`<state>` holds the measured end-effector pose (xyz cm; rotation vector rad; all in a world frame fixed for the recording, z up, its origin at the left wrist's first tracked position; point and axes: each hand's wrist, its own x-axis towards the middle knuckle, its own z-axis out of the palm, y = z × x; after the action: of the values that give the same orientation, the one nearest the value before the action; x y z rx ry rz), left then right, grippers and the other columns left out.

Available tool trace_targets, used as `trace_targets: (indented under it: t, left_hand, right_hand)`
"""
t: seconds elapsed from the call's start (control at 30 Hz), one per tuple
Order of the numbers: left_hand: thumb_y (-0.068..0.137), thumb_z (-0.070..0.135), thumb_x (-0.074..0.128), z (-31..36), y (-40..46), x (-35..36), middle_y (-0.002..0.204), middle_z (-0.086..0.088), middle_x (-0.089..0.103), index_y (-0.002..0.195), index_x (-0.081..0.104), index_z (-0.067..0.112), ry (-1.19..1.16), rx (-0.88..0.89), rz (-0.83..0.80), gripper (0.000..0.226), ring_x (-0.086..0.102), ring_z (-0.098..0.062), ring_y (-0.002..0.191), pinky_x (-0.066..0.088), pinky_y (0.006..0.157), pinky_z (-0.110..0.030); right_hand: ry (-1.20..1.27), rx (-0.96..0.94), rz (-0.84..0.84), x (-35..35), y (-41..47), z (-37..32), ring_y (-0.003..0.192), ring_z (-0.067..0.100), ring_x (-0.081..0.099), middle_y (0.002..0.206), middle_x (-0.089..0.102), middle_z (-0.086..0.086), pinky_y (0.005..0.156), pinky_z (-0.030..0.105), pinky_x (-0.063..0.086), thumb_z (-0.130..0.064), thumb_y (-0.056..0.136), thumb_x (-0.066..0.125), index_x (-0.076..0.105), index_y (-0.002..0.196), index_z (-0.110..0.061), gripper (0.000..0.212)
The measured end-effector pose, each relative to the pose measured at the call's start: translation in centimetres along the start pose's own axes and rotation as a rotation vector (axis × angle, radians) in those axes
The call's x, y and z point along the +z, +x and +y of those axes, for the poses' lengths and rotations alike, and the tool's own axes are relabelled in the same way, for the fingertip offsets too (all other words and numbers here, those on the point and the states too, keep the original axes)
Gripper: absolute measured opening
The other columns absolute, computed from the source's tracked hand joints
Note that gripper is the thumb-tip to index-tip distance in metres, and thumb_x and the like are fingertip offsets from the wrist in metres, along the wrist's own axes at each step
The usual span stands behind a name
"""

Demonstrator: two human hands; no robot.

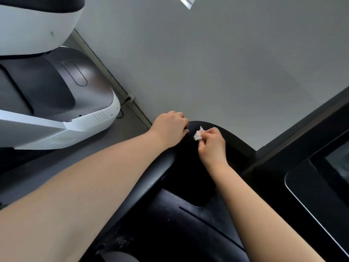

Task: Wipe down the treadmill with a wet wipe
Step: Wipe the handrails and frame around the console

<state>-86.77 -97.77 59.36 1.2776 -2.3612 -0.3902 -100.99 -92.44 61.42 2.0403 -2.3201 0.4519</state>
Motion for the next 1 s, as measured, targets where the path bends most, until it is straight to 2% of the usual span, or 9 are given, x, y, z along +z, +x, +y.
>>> trace_targets:
  t: [0.13,0.33,0.4,0.5,0.6,0.73,0.83,0.9,1.0]
  left_hand:
    - [0.099,0.032,0.039,-0.4,-0.6,-0.7,0.127,-0.004,0.052,0.123,0.058,0.019,-0.037,0.024,-0.107,0.033,0.047,-0.026,0.115,0.042,0.093,-0.036]
    - [0.093,0.026,0.054,-3.0,-3.8,-2.3,0.127,-0.006,0.057,0.126,0.058,0.017,-0.302,-0.021,-0.195,0.034,0.049,-0.025,0.118,0.039,0.099,-0.038]
    - [0.093,0.028,0.056,-3.8,-5.5,-2.8,0.128,-0.005,0.056,0.128,0.057,0.017,-0.338,-0.048,-0.213,0.037,0.049,-0.023,0.119,0.038,0.1,-0.034]
    - [0.091,0.028,0.058,-4.9,-8.5,-3.5,0.126,-0.005,0.056,0.128,0.056,0.017,-0.405,-0.065,-0.215,0.039,0.052,-0.022,0.115,0.04,0.1,-0.037]
    - [0.089,0.026,0.061,-6.0,-11.7,-4.1,0.123,-0.005,0.057,0.125,0.059,0.016,-0.47,-0.069,-0.206,0.037,0.054,-0.021,0.111,0.042,0.099,-0.038]
    - [0.089,0.024,0.062,-6.8,-15.7,-5.2,0.125,-0.003,0.056,0.126,0.058,0.017,-0.514,-0.057,-0.218,0.038,0.054,-0.017,0.109,0.041,0.1,-0.033]
    - [0.089,0.023,0.063,-7.1,-17.9,-5.6,0.123,-0.003,0.057,0.124,0.059,0.015,-0.527,-0.017,-0.191,0.037,0.052,-0.017,0.111,0.037,0.098,-0.025]
    - [0.088,0.022,0.064,-7.2,-19.1,-5.6,0.122,-0.003,0.058,0.122,0.06,0.014,-0.533,0.012,-0.16,0.036,0.051,-0.018,0.114,0.036,0.101,-0.027]
    - [0.088,0.021,0.063,-7.7,-20.8,-5.4,0.124,-0.003,0.057,0.122,0.061,0.015,-0.544,0.02,-0.125,0.035,0.049,-0.021,0.117,0.036,0.103,-0.036]
  right_hand:
    - [0.172,-0.076,0.024,0.7,-4.4,-3.6,0.078,0.014,0.05,0.089,0.054,0.006,0.071,0.006,0.031,-0.003,0.093,0.054,0.07,0.098,0.006,0.019]
    - [0.199,-0.13,0.014,0.9,-8.1,-6.7,0.074,0.011,0.05,0.085,0.049,-0.003,0.073,-0.001,0.033,-0.007,0.092,0.057,0.071,0.096,0.002,0.018]
    - [0.215,-0.159,0.007,0.9,-9.8,-8.0,0.077,0.017,0.055,0.086,0.05,-0.002,0.077,0.002,0.034,-0.011,0.089,0.056,0.072,0.094,0.001,0.02]
    - [0.238,-0.194,0.008,1.2,-13.0,-10.5,0.09,0.025,0.061,0.102,0.062,0.007,0.086,0.022,0.043,-0.011,0.082,0.059,0.073,0.095,-0.005,0.021]
    - [0.258,-0.257,0.066,1.3,-16.4,-13.0,0.088,0.022,0.059,0.106,0.067,0.007,0.089,0.013,0.034,-0.006,0.077,0.064,0.073,0.095,-0.006,0.02]
    - [0.334,-0.287,0.115,1.2,-20.6,-16.3,0.089,0.013,0.052,0.108,0.067,-0.002,0.091,0.007,0.033,-0.02,0.084,0.056,0.073,0.096,-0.011,0.023]
    - [0.393,-0.371,0.025,1.4,-24.7,-19.6,0.092,0.013,0.051,0.111,0.067,-0.004,0.091,0.01,0.038,-0.02,0.086,0.057,0.071,0.097,-0.013,0.019]
    - [0.364,-0.412,0.04,1.6,-25.5,-19.9,0.091,0.014,0.052,0.108,0.068,0.0,0.09,0.011,0.038,-0.015,0.085,0.057,0.071,0.096,-0.011,0.018]
    - [0.26,-0.121,0.151,1.3,-22.8,-18.3,0.095,0.018,0.056,0.103,0.07,0.006,0.089,0.012,0.037,-0.005,0.082,0.06,0.075,0.094,-0.006,0.019]
